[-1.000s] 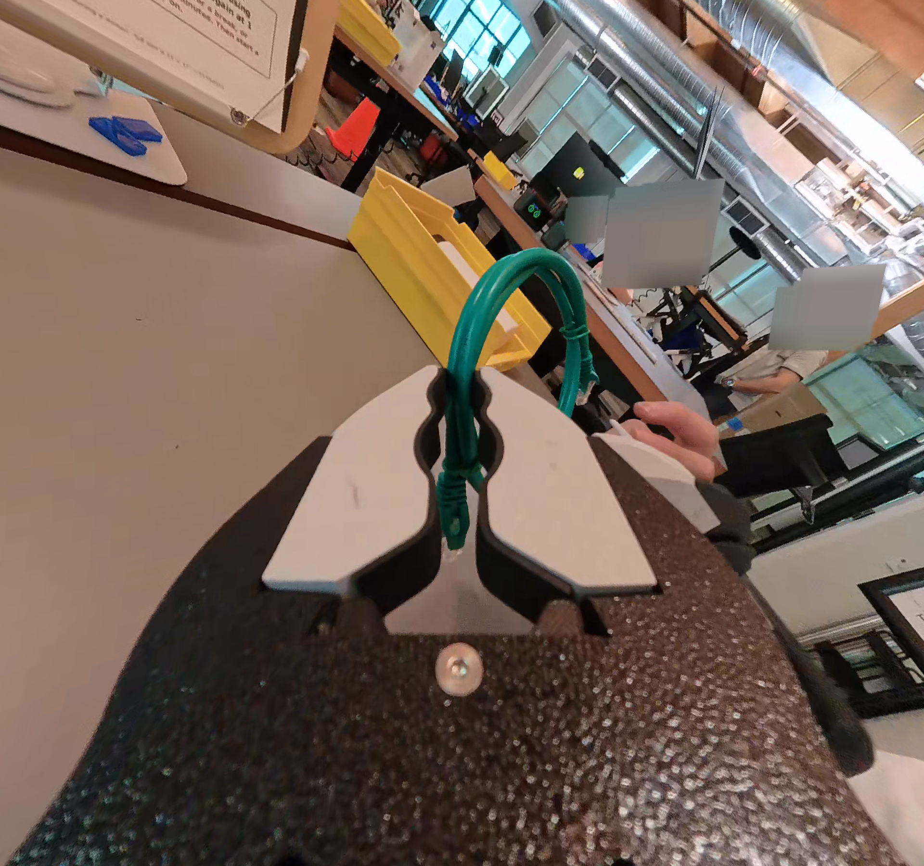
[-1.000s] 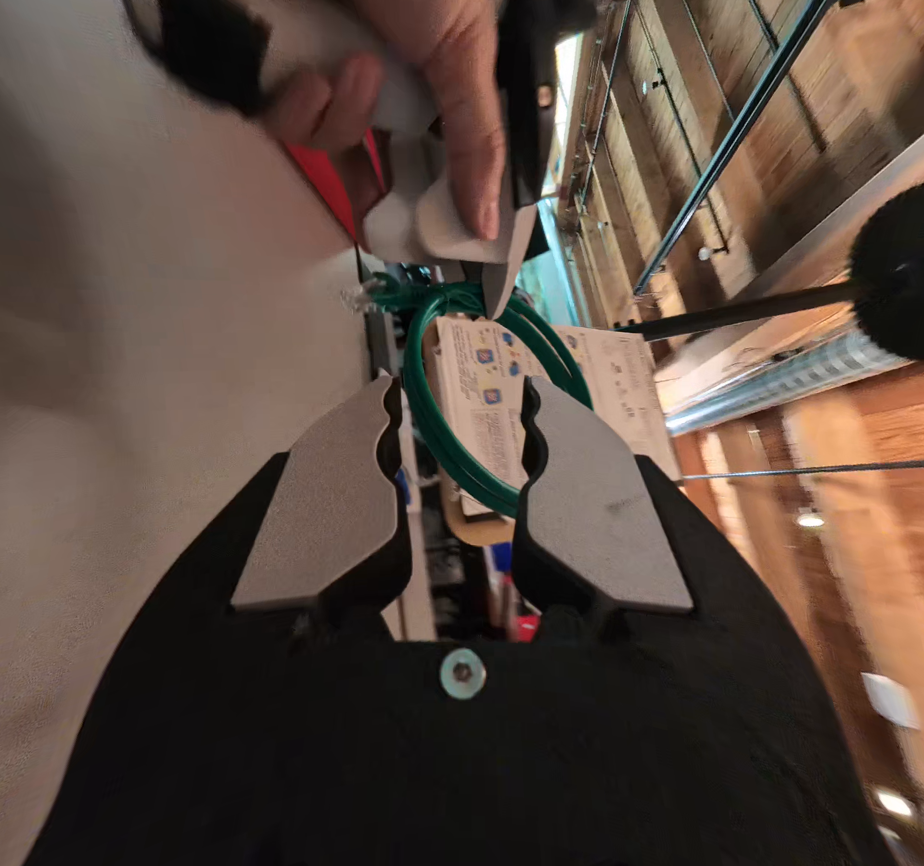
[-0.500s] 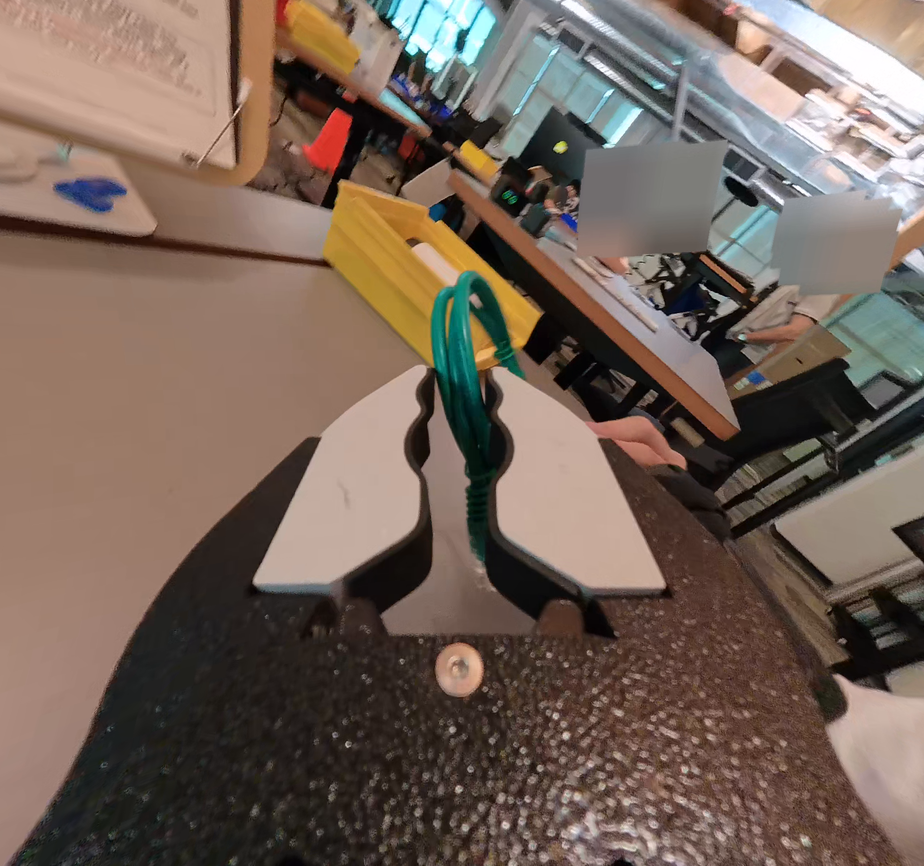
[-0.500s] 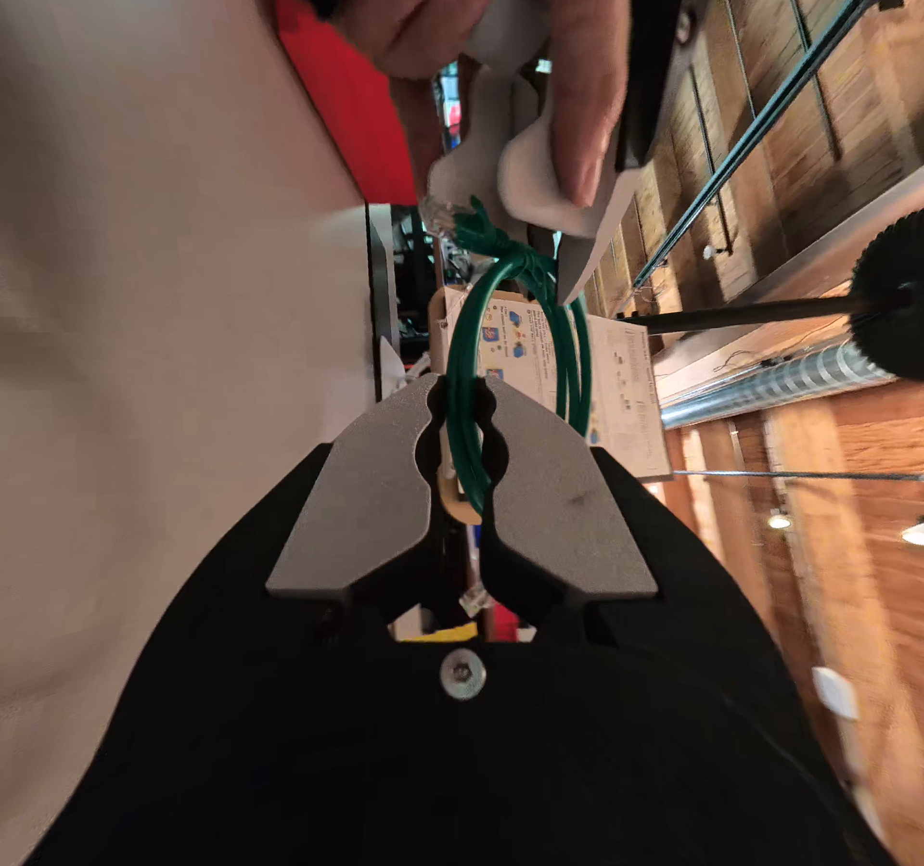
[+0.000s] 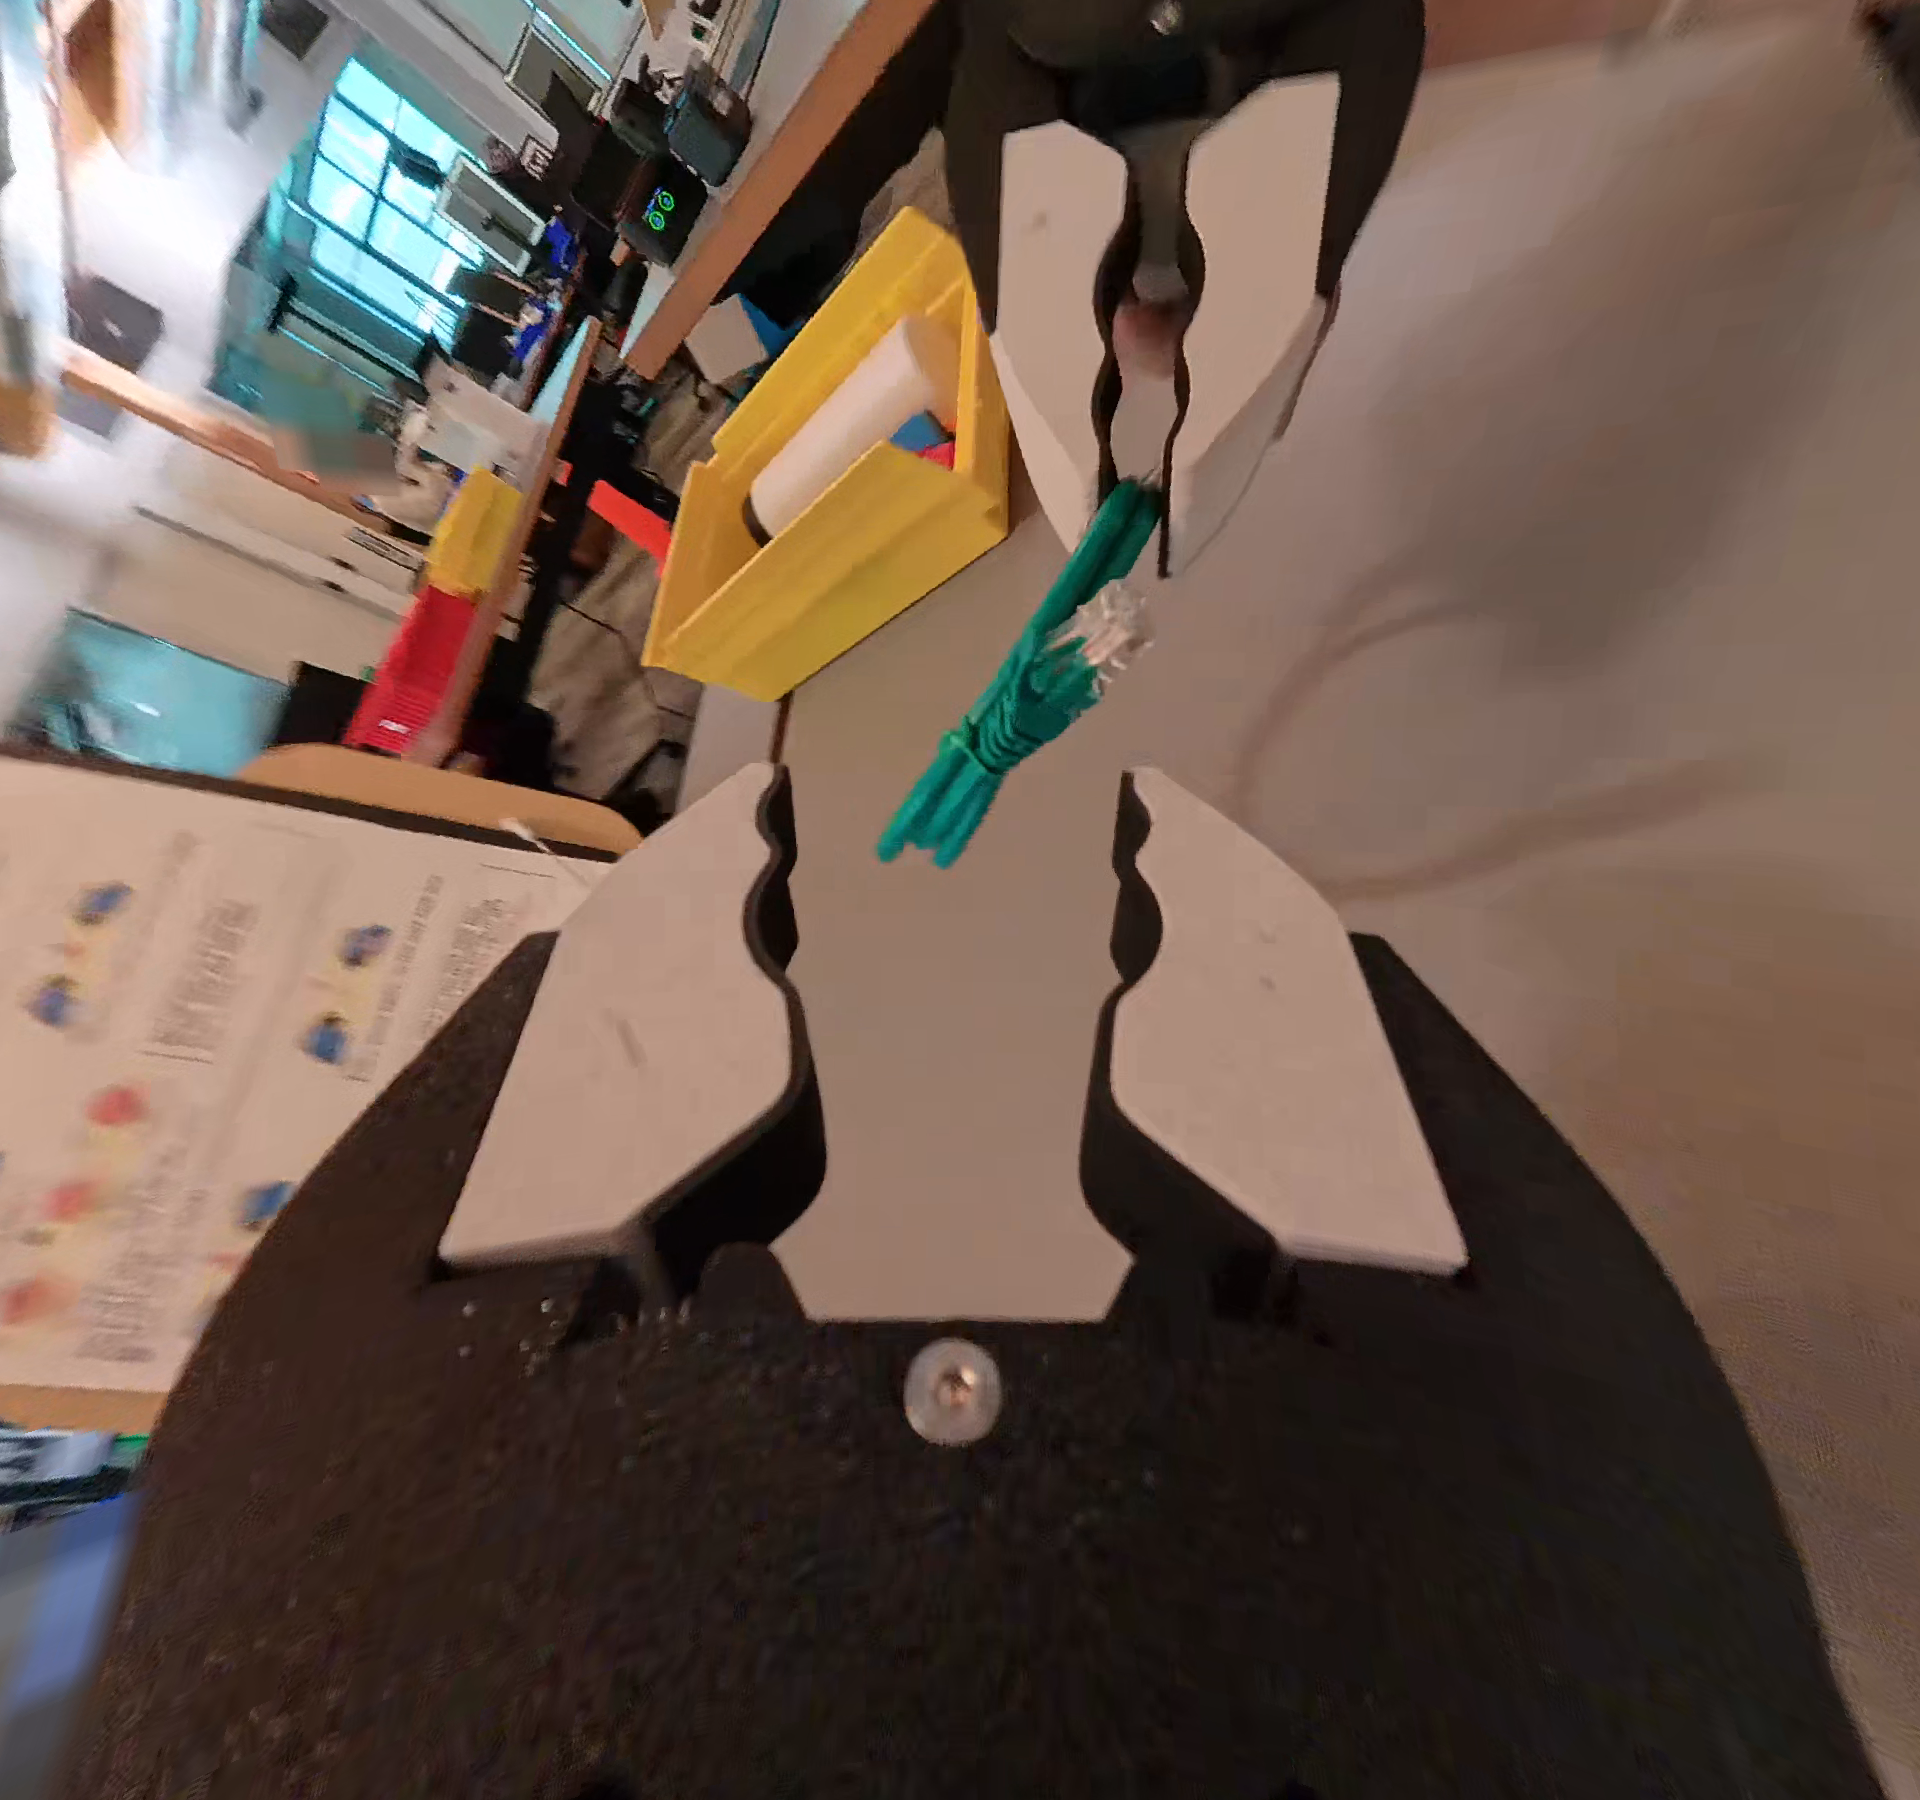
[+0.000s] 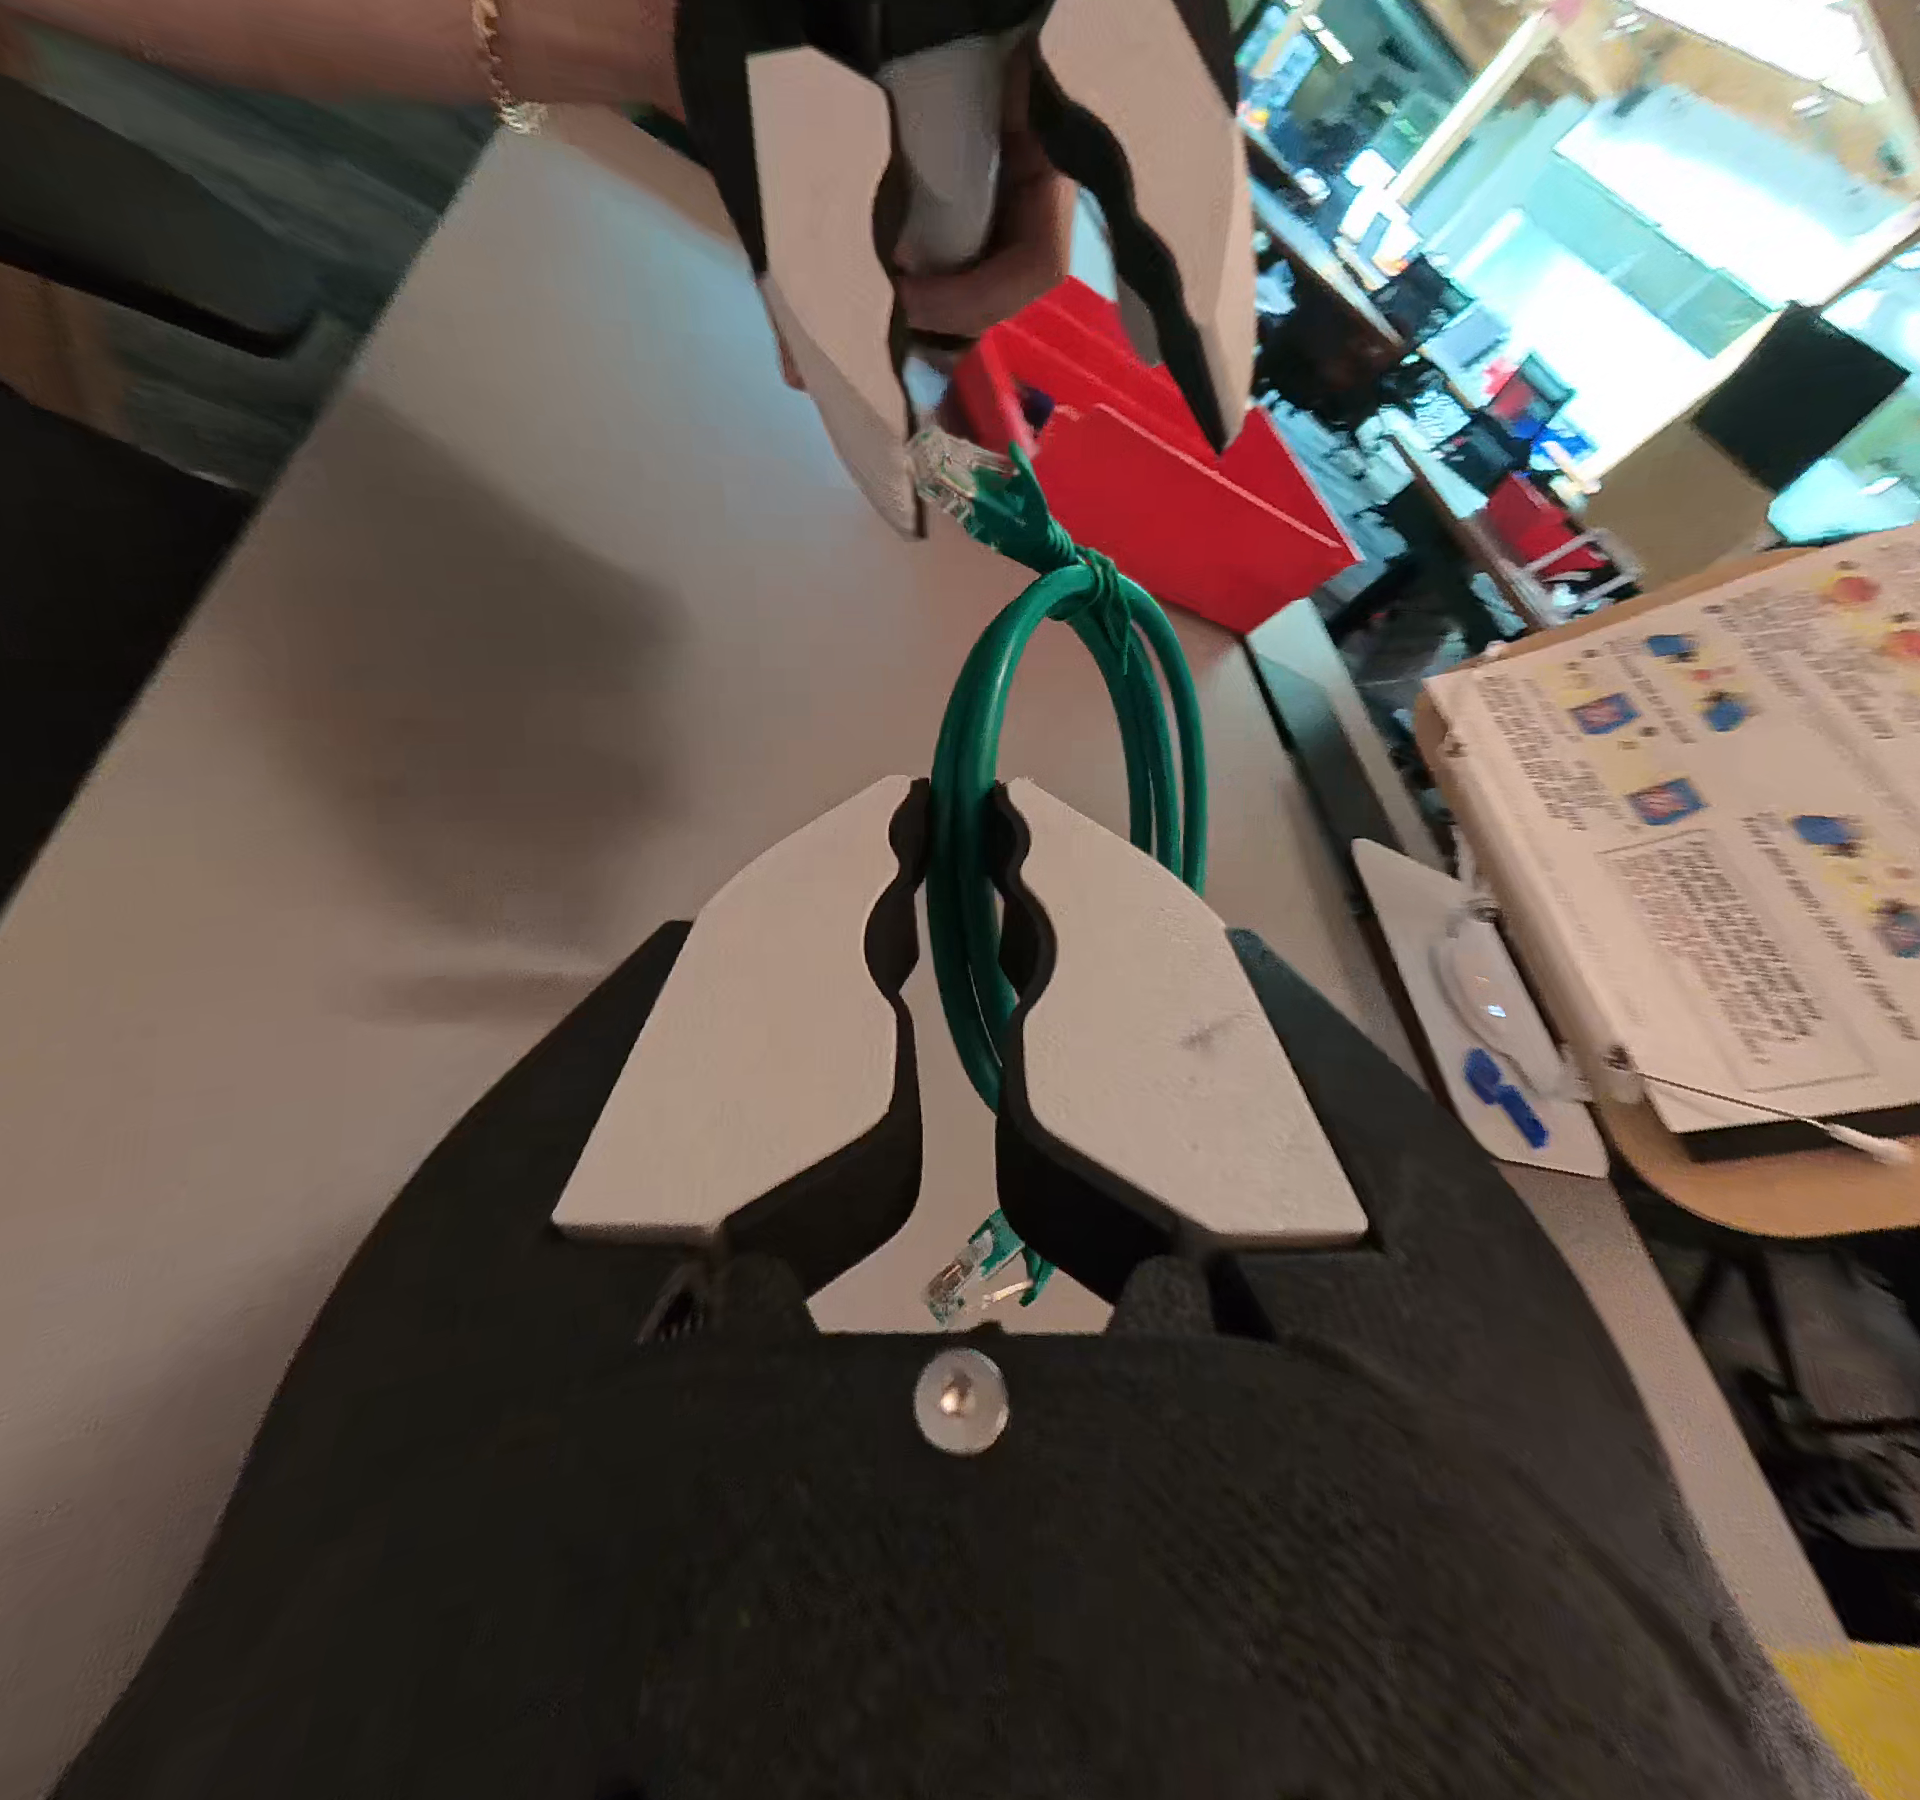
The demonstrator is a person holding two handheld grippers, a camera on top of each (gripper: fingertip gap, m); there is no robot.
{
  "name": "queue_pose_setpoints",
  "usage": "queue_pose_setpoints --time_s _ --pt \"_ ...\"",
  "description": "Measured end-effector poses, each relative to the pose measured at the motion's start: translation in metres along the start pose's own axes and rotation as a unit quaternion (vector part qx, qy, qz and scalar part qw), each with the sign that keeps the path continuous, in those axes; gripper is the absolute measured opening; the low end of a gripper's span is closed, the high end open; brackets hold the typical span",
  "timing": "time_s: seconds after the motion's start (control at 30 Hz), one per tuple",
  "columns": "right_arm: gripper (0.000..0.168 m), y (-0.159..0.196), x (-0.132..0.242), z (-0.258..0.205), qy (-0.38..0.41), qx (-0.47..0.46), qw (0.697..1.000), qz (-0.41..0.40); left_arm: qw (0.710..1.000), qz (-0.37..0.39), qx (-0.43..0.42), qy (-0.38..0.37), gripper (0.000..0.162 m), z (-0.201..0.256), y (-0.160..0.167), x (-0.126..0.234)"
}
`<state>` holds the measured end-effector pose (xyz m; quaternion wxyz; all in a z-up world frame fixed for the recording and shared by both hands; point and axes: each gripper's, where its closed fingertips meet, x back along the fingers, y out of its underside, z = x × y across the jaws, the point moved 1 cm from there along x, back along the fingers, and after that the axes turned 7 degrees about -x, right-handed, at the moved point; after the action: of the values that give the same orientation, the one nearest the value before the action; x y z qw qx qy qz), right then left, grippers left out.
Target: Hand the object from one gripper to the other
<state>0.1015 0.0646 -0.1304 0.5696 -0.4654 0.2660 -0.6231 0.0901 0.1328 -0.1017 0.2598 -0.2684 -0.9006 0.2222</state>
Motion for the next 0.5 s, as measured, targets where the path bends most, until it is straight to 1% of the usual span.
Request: queue_pose_setpoints --time_s 0.07,0.13,0.2,0.33,0.43,0.5 --pt "0.011 0.002 0.0 -0.005 -0.02 -0.006 1.0 -0.008 0.999 -0.019 -0.049 0.008 0.049 0.007 -0.001 -0.006" --pt "0.011 0.001 -0.001 -0.011 -0.039 -0.01 0.999 -0.006 0.997 -0.031 -0.068 0.025 0.04 0.014 -0.001 -0.011" --pt "0.011 -0.001 -0.002 -0.015 -0.053 -0.017 0.998 0.002 0.996 -0.036 -0.077 0.034 0.03 0.018 -0.002 -0.015" --pt "0.011 -0.002 -0.001 -0.015 -0.058 -0.027 0.998 0.011 0.995 -0.045 -0.077 0.052 0.014 0.024 -0.001 -0.018" --pt "0.01 -0.002 -0.001 -0.006 -0.025 -0.024 0.999 0.016 0.996 -0.056 -0.057 0.042 0.013 0.022 0.003 -0.02" --pt "0.016 -0.008 0.003 0.002 0.004 -0.034 0.999 0.033 0.998 -0.048 -0.026 0.024 0.013 0.017 0.004 -0.019"
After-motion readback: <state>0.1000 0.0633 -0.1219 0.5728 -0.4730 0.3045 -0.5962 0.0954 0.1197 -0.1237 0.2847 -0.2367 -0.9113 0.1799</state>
